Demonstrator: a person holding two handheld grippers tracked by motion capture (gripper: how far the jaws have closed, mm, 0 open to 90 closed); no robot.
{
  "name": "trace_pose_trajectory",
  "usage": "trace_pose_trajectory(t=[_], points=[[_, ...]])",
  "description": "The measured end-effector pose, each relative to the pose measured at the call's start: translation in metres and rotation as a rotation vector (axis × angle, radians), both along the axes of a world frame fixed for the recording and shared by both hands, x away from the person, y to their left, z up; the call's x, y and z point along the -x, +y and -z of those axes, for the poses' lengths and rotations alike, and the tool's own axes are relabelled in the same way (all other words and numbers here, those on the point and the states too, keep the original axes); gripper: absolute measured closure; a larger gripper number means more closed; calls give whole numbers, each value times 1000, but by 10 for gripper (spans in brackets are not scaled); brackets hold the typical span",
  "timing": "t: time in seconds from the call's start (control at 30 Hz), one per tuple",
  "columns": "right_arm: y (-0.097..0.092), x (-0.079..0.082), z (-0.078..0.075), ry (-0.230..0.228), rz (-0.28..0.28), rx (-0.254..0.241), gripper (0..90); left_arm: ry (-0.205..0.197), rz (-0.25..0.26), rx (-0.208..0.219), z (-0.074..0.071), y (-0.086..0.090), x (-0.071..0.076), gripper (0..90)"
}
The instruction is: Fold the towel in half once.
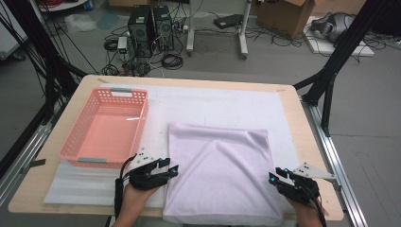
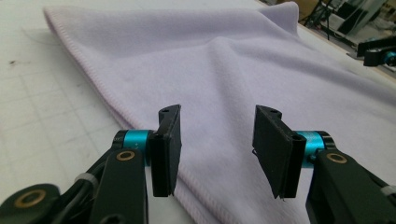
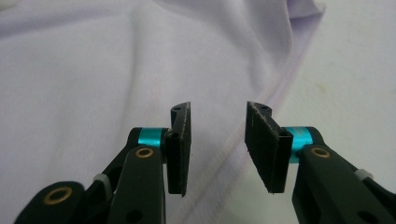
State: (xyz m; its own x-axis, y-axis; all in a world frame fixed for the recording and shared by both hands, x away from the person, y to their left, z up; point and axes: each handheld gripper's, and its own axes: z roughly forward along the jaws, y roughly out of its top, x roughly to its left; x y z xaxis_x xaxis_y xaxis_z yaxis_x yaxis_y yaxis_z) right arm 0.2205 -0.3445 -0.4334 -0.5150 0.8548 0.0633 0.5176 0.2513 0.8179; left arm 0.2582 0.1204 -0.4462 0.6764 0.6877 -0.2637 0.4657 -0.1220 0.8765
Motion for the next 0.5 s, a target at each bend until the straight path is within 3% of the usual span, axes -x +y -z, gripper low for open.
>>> trace_pose_trajectory(t=[0.2, 0.3, 0.37, 0.43, 0.47, 0.5], points=[[23, -26, 0, 13, -65, -4, 582, 13, 63, -16, 0, -20, -21, 493], [33, -37, 7, 43, -94, 39, 598, 27, 103, -51, 1, -30, -28, 477], [38, -43, 13, 79, -119, 73, 673, 38, 127, -84, 2, -38, -30, 478], [39, -46, 14, 76, -128, 81, 764, 53, 145, -141, 5, -45, -31, 511], [38, -47, 13, 77, -137, 85, 842, 53, 145, -181, 5, -49, -30, 556], [38, -47, 13, 79, -141, 89, 855, 43, 143, -214, 5, -52, -29, 627]])
